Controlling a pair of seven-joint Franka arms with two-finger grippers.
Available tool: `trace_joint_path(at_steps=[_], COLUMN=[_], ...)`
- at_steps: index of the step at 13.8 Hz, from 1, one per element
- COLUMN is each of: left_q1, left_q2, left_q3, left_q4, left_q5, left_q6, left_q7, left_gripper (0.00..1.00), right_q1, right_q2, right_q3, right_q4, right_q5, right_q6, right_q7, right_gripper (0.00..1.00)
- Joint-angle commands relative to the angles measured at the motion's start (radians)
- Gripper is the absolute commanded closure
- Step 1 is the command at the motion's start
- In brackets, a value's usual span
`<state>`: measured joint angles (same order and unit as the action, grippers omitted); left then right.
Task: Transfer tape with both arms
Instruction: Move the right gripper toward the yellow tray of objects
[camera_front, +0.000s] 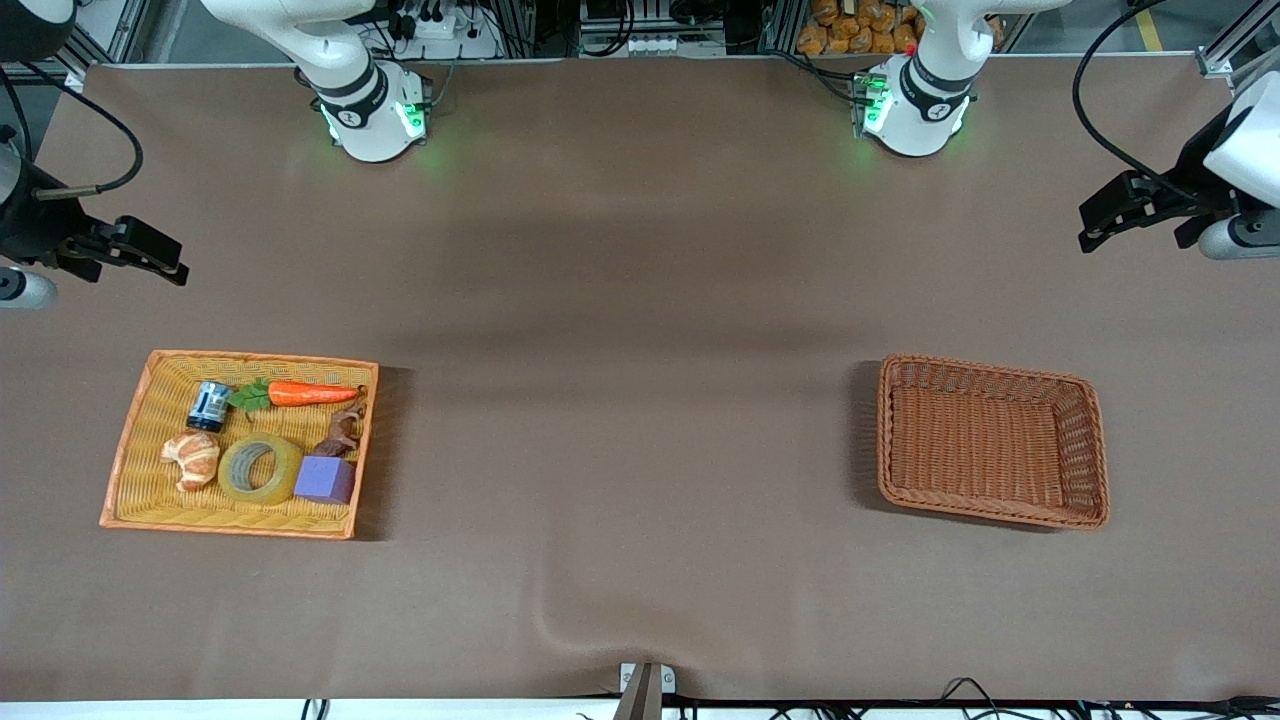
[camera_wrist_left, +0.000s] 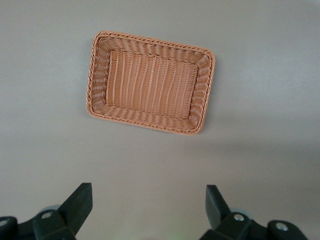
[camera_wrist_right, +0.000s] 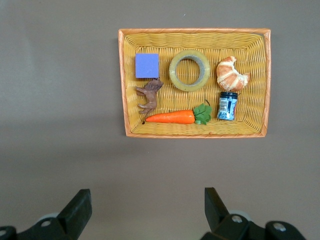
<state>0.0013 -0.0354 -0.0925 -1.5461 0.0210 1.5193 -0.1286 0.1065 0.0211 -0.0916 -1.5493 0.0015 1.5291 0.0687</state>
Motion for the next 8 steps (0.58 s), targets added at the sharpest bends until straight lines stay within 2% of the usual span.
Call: trace_joint_path(at_steps=[1, 8], left_q1=[0.014, 0.014], left_q2=[-0.004, -0.001], left_q3=[-0.003, -0.004], left_q4=[0.006, 0.006], left_q5=[-0.026, -0.021], left_q6=[0.004, 0.004], left_q7=[0.023, 0.024], left_gripper=[0.00, 0.00], right_q1=[0.009, 0.025], right_q2=[-0.012, -0.001], right_q3=[0.001, 0.001], right_q4=[-0.002, -0.017], right_q5=[-0.006, -0.005], right_q6=[-0.003, 0.014], right_q7=[0.014, 0.016], right_gripper=[0.00, 0.00])
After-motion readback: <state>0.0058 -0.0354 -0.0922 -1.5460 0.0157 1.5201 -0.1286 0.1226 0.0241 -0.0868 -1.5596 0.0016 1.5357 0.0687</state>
